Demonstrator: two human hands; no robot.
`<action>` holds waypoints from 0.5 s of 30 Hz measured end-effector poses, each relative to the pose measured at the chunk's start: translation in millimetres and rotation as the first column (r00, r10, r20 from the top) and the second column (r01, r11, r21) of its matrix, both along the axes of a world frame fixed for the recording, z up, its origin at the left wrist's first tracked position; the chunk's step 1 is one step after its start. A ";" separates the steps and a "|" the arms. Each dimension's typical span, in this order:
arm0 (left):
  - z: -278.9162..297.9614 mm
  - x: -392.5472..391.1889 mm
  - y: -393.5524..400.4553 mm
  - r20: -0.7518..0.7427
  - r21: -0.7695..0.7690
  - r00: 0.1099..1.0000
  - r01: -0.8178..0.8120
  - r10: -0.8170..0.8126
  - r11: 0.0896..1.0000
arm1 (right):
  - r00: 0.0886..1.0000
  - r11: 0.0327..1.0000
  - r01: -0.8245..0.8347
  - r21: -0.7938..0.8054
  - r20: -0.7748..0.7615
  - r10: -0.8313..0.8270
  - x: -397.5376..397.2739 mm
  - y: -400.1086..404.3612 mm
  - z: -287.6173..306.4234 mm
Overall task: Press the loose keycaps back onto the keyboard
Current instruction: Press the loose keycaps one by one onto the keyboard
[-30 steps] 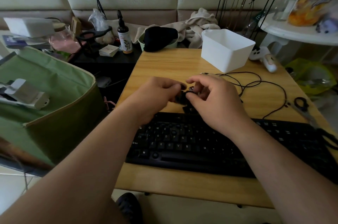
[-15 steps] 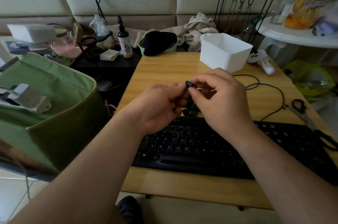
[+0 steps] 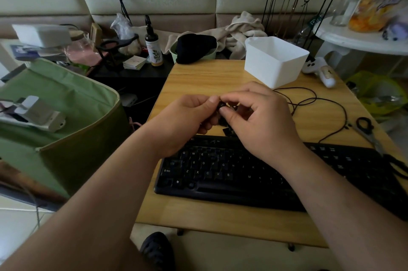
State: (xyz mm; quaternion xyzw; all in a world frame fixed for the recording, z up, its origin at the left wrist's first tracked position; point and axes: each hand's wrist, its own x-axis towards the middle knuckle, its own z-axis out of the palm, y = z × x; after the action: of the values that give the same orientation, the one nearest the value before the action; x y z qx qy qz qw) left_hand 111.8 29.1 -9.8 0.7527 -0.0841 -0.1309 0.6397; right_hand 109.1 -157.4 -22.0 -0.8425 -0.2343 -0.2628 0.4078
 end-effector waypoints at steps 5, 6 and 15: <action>6.3 -5.3 14.9 0.004 0.059 0.999 0.037 -0.038 0.998 | 0.997 0.999 0.040 -0.025 0.065 -0.039 0.3 7.1 -0.3; 6.8 -5.8 17.1 0.010 0.070 0.999 0.033 -0.034 0.997 | 0.996 0.998 0.043 -0.038 0.079 -0.040 0.1 9.0 -0.7; 2.0 -5.9 37.0 0.071 0.261 0.997 0.006 -0.025 0.965 | 0.999 0.993 -0.017 -0.120 -0.034 0.013 -1.7 22.5 -2.6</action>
State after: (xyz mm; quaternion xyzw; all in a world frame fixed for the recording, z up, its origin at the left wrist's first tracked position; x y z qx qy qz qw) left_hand 106.0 66.1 -7.8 0.8339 -0.0955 -0.1178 0.5307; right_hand 107.4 -135.0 -24.6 -0.8680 -0.2490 -0.2310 0.3622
